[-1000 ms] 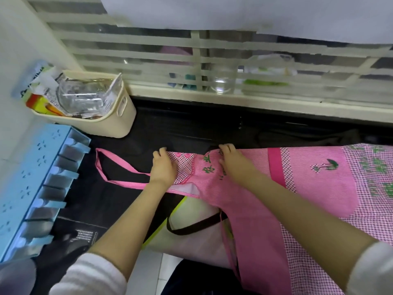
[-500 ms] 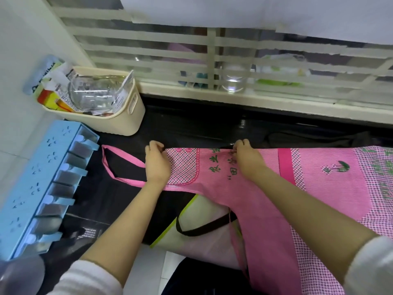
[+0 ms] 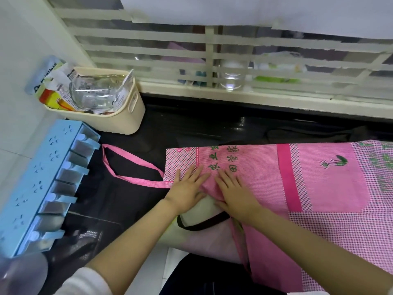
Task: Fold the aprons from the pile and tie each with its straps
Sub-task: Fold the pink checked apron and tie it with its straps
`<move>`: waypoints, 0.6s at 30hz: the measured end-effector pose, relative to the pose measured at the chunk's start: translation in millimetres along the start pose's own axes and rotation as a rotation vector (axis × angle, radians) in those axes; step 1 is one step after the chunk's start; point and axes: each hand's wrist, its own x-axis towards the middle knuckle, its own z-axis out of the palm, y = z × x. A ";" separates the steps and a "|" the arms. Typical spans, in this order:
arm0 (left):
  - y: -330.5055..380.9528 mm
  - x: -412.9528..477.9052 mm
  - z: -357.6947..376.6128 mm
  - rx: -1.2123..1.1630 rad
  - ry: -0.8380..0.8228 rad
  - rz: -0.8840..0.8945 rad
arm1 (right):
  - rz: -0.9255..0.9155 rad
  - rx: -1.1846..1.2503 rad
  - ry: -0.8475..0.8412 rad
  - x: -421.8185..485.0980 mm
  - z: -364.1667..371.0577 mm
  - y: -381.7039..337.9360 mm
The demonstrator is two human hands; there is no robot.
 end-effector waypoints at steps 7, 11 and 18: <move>16.7 0.9 -1.4 0.054 0.187 -0.028 | 0.049 0.091 0.126 -0.4 -13.0 -3.6; 32.1 5.2 -0.1 0.084 0.228 -0.028 | 0.072 0.116 0.135 -3.3 -15.8 -2.8; 11.5 5.8 -18.4 0.244 0.327 0.007 | 0.026 0.116 0.143 -7.5 -7.1 -0.8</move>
